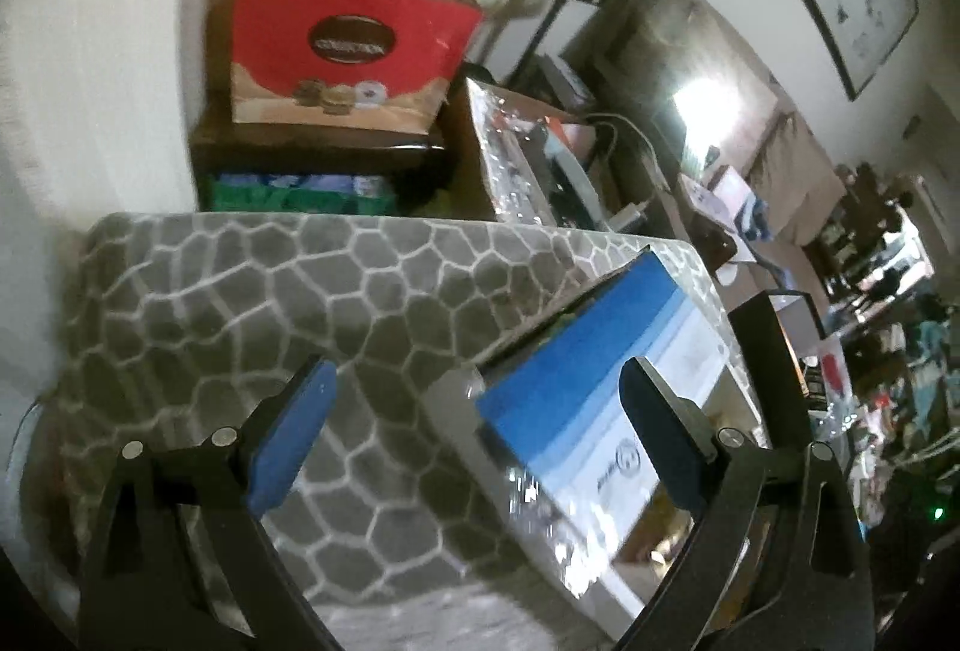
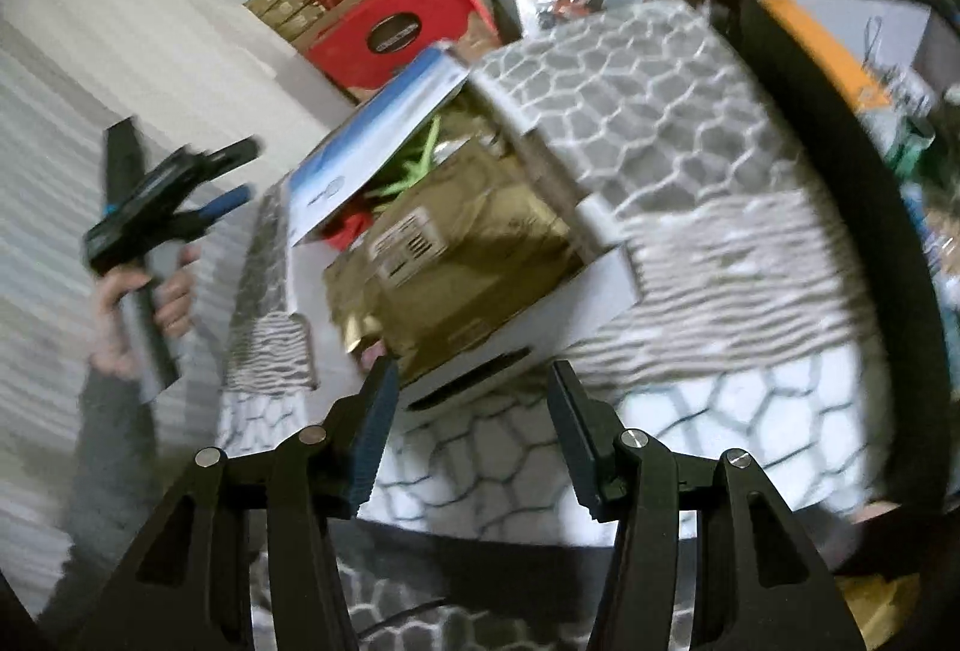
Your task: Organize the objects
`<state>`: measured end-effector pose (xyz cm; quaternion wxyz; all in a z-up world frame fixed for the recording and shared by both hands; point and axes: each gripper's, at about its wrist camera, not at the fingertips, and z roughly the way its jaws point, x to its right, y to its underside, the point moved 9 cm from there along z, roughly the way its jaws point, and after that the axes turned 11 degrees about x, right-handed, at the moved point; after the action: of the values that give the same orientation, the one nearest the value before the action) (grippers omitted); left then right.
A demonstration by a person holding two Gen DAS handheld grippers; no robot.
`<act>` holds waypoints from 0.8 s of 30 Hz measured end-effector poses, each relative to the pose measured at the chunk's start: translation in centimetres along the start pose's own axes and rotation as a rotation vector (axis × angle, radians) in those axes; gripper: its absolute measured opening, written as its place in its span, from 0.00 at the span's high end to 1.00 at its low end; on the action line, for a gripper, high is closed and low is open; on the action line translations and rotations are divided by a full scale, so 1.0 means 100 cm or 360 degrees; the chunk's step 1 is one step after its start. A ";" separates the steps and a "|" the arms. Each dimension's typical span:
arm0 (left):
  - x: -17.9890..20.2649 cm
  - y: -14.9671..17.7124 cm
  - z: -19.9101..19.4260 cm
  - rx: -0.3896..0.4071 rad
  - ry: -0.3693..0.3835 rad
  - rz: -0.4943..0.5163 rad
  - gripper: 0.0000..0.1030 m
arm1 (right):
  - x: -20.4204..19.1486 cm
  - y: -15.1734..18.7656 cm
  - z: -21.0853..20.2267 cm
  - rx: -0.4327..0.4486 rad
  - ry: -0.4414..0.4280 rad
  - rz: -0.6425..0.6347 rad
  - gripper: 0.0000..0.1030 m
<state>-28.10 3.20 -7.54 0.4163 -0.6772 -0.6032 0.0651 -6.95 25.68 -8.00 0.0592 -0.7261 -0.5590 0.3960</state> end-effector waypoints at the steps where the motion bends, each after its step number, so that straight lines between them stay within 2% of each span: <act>1: 0.001 -0.001 0.005 0.0001 0.0011 -0.0001 0.08 | -0.002 0.004 0.004 -0.0016 -0.0019 0.0017 0.48; 6: 0.006 -0.007 0.029 -0.0046 0.0167 -0.0085 0.08 | -0.009 0.013 0.020 -0.0049 -0.0044 0.0052 0.50; 12: 0.013 0.000 0.051 -0.0143 0.0230 -0.0034 0.08 | -0.013 0.013 0.031 -0.0062 -0.0066 0.0084 0.51; 16: 0.022 0.004 0.055 -0.0179 0.0313 -0.0015 0.09 | -0.010 0.011 0.033 -0.0071 -0.0049 0.0103 0.57; 19: 0.031 0.010 0.056 -0.0228 0.0366 -0.0014 0.16 | -0.010 0.009 0.037 -0.0087 -0.0032 0.0097 0.59; 24: 0.034 0.014 0.049 -0.0242 0.0408 -0.0037 0.16 | -0.004 0.002 0.038 -0.0093 0.0030 0.0074 0.61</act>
<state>-29.02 8.67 -10.19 0.4381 -0.7025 -0.5562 -0.0728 -9.23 23.85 -10.48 0.0340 -0.7440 -0.5528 0.3738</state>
